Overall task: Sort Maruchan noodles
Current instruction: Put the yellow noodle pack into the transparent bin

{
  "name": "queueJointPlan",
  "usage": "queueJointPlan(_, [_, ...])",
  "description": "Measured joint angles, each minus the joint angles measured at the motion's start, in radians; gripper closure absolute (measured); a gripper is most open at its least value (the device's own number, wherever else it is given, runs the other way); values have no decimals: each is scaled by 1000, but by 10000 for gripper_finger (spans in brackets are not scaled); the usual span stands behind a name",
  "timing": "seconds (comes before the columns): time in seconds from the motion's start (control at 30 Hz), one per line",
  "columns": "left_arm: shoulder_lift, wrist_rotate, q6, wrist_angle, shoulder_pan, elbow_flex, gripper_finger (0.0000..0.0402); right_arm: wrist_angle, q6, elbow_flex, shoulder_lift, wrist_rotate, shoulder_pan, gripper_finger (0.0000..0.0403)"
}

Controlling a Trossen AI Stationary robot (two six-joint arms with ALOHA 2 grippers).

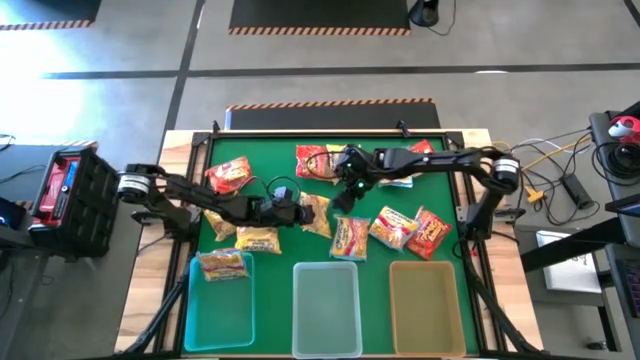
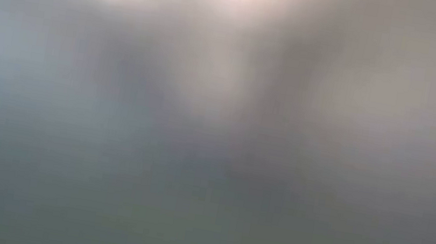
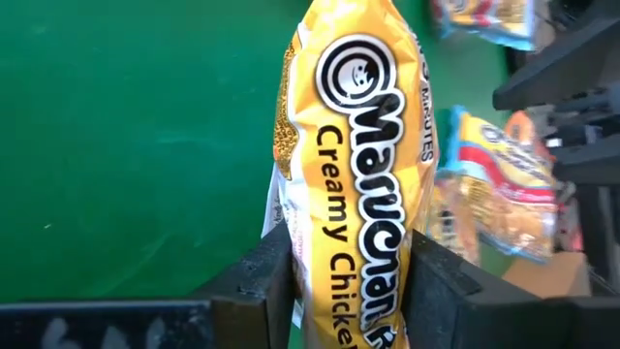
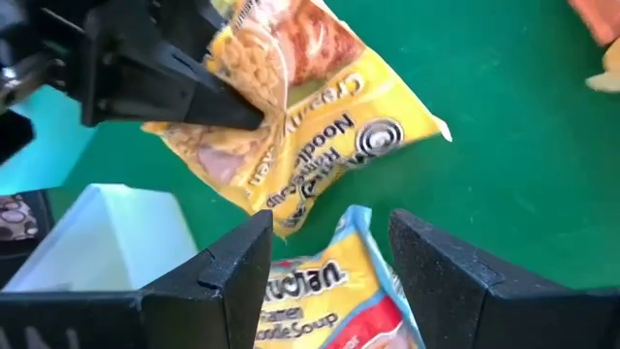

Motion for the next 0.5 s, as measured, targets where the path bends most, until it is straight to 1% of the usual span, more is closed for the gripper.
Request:
queueJointPlan(0.13, [-29,0,40,1,0,0,283,-12,13,-2,-50,5,0,204])
queueJointPlan(0.3, [-87,-1,100,-7,1,0,284,-16,58,-5,-76,7,0,204])
queueJointPlan(0.43, [-167,-2,173,-77,8,0,285,-13,70,-5,-89,0,2,204])
queueJointPlan(0.5, [-221,-3,205,-145,16,0,285,-6,79,-5,-91,-12,2,204])
